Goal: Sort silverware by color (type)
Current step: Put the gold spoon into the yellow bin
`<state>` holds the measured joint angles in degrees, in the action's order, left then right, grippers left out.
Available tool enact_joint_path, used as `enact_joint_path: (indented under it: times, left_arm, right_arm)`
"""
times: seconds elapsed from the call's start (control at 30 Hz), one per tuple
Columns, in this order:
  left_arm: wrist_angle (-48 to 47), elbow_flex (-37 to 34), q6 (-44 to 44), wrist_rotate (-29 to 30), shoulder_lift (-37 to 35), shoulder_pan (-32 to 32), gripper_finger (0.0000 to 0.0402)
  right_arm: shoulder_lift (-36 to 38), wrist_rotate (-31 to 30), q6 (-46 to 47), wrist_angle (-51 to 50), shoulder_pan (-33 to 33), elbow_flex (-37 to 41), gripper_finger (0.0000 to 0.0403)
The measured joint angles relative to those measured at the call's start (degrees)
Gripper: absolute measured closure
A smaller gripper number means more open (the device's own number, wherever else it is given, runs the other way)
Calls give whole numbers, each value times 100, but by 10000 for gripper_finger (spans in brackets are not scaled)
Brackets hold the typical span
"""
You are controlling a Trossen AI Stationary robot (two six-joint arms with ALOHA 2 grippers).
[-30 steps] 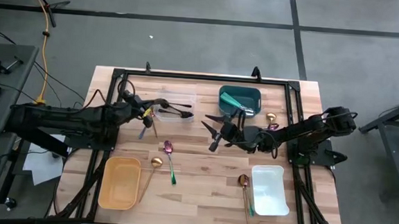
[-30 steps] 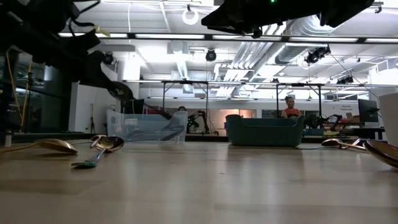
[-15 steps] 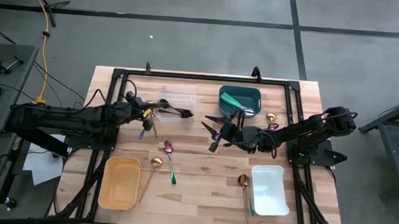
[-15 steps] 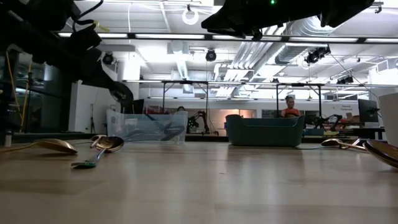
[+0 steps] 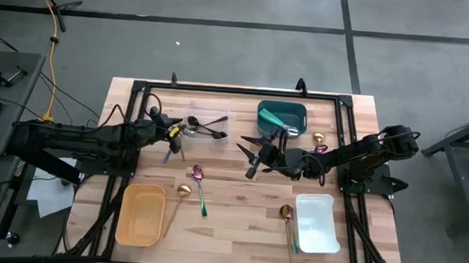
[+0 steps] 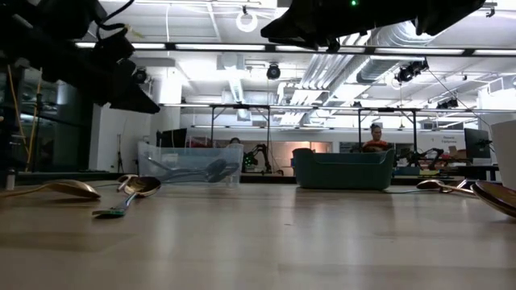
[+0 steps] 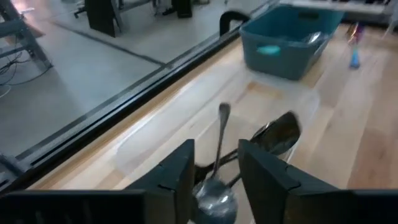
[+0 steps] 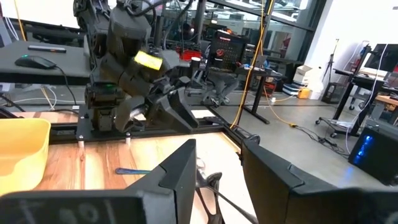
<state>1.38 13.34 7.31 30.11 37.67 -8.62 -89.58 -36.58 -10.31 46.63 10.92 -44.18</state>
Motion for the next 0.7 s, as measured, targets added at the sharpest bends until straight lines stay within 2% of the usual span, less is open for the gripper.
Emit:
enact_joint_path:
  times: [0.07,0.2,0.3,0.4,0.53,0.7]
  left_arm:
    - [246,0,0,-238,-20,2,267]
    - [970,-2,19,-1190,-178,99,246]
    - [1471,-2,127,-1915,-333,297,240]
    - [1800,-2,161,-2366,-520,588,239]
    - [1972,-2,28,-2405,-759,1090,242]
    - [1946,-2,-421,-1656,-872,1670,243]
  right_arm:
    - [0,0,-2,-34,0,1,281]
    - [0,-2,-11,-56,0,2,281]
    - [0,-2,-65,-54,0,0,281]
    - [0,-2,-188,-54,0,1,281]
    - [0,-2,-268,-52,0,2,281]
    - [0,-2,-266,-52,0,0,281]
